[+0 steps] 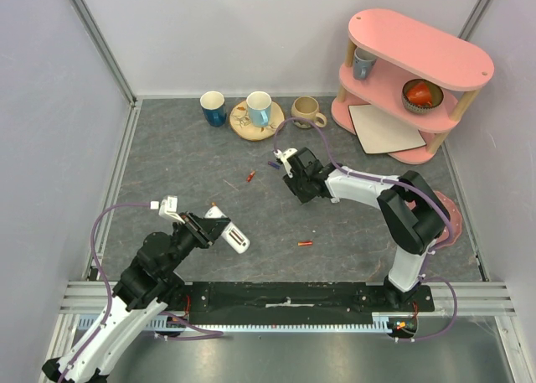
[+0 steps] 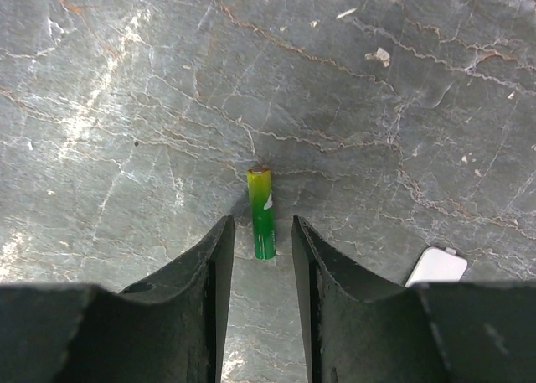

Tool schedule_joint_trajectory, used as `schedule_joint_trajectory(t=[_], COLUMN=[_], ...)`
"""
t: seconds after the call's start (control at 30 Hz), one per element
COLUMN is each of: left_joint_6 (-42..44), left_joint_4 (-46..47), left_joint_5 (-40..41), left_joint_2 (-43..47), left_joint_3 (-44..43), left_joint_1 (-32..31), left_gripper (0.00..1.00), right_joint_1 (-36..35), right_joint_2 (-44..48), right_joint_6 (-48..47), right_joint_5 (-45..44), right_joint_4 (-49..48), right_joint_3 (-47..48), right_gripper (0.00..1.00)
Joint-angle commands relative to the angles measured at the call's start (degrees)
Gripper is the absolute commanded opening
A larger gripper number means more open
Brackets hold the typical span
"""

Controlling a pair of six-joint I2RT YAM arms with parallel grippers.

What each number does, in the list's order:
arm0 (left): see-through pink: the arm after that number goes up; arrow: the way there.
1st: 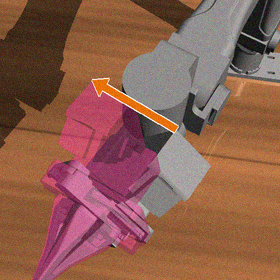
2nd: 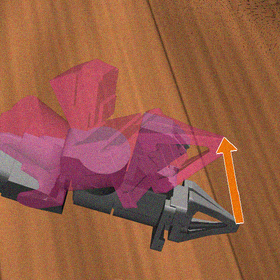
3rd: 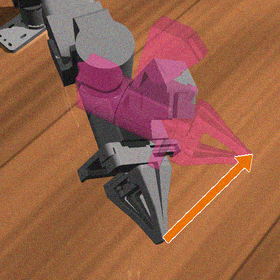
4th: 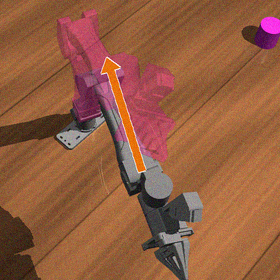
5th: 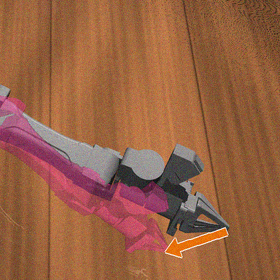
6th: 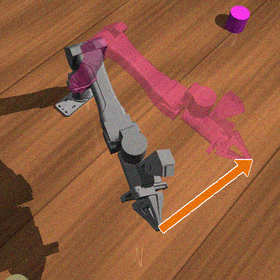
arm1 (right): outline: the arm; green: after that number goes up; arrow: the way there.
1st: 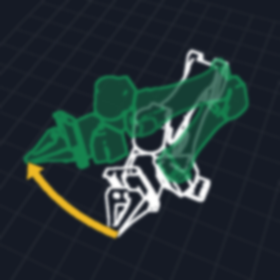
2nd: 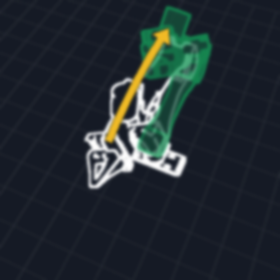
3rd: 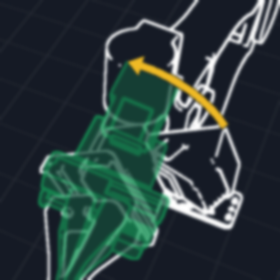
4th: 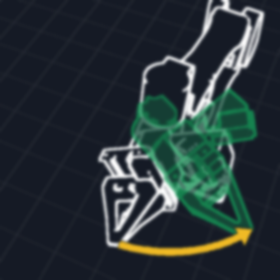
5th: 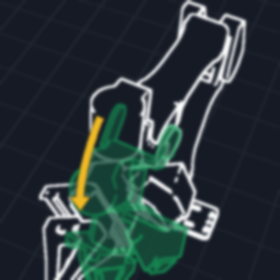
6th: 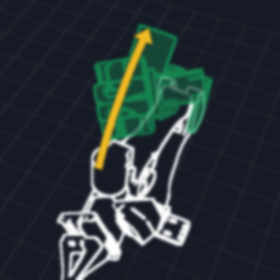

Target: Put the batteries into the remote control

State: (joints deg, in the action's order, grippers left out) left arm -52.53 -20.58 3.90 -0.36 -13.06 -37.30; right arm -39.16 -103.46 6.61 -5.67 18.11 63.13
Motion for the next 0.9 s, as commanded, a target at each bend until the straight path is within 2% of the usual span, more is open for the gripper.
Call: schedule_joint_trajectory(t=[0.0, 0.53, 0.6, 0.7, 0.87], left_joint_6=[1.5, 1.3, 1.2, 1.1, 0.8], left_joint_4=[3.4, 3.6, 3.6, 3.9, 4.0], left_joint_5=[-1.1, -1.3, -1.3, -1.4, -1.3], left_joint_2=[3.3, 3.4, 3.3, 3.3, 3.3], left_joint_3=[0.2, 0.5, 0.5, 0.7, 1.0], left_joint_1=[0.1, 0.1, 0.1, 0.1, 0.1], left_gripper=[0.02, 0.02, 0.02, 0.02, 0.02], right_joint_1=[0.0, 0.0, 0.0, 0.0, 0.0], right_joint_2=[0.5, 0.6, 0.9, 1.4, 2.3], right_joint_6=[-1.1, 0.1, 0.3, 1.0, 1.6], right_joint_5=[-0.9, 1.1, 1.0, 1.6, 2.1], right_joint_4=[-1.2, -1.7, -1.7, -1.3, -0.7], right_joint_3=[-1.2, -3.7, -4.0, -4.4, -5.0], right_gripper=[0.41, 0.3, 0.31, 0.39, 0.39])
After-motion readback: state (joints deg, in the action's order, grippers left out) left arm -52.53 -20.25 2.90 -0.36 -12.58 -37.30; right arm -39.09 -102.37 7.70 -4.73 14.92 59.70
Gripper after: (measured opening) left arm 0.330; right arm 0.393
